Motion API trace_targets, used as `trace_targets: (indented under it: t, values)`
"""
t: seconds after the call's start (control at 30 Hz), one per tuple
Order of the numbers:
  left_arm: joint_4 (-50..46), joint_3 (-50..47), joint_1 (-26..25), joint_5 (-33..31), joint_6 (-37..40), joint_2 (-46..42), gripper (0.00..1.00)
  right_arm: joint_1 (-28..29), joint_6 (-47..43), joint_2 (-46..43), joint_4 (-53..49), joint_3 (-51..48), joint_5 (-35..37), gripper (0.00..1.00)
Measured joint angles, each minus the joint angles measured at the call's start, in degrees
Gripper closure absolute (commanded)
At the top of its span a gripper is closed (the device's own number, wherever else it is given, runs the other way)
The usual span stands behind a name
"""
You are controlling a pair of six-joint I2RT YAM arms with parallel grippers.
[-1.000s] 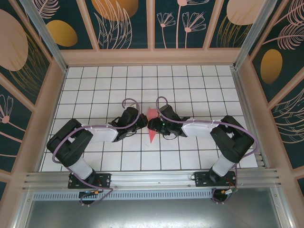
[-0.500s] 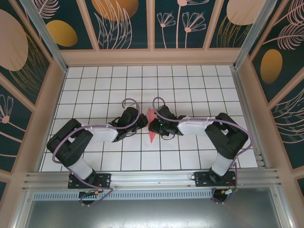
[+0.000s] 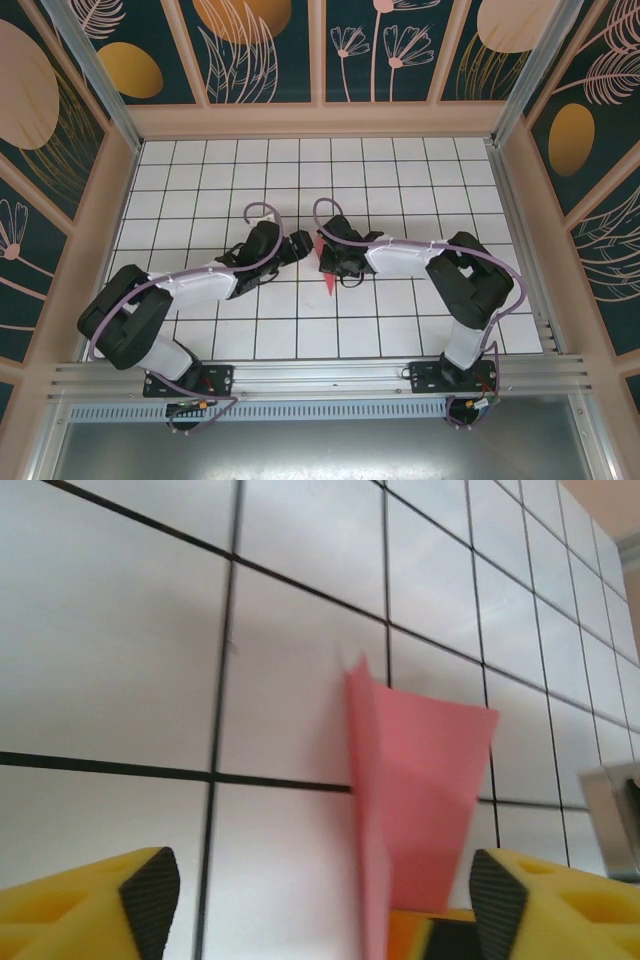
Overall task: Fold a paper plane with a square sheet of paper (pick it up from the middle)
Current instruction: Move the paper plane to the top-center of the table.
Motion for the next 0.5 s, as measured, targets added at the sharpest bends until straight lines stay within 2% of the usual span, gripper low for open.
trace_targets:
  t: [0.23, 0.4, 0.5]
  values:
    - [-6.9, 0.0, 2.1, -5.4, 0.8, -1.2, 0.02, -3.6, -5.7, -0.1, -5.3, 1.2, 2.6, 0.89]
    - [-9.0, 0.0, 2.2, -6.7, 1.0, -1.2, 0.01, -4.1, -7.2, 1.9, -6.3, 2.7, 2.8, 0.82]
    - [-9.5, 0.1, 2.2, -6.9, 1.0, -1.2, 0.02, -4.1, -7.5, 2.6, -6.6, 3.4, 2.8, 0.82]
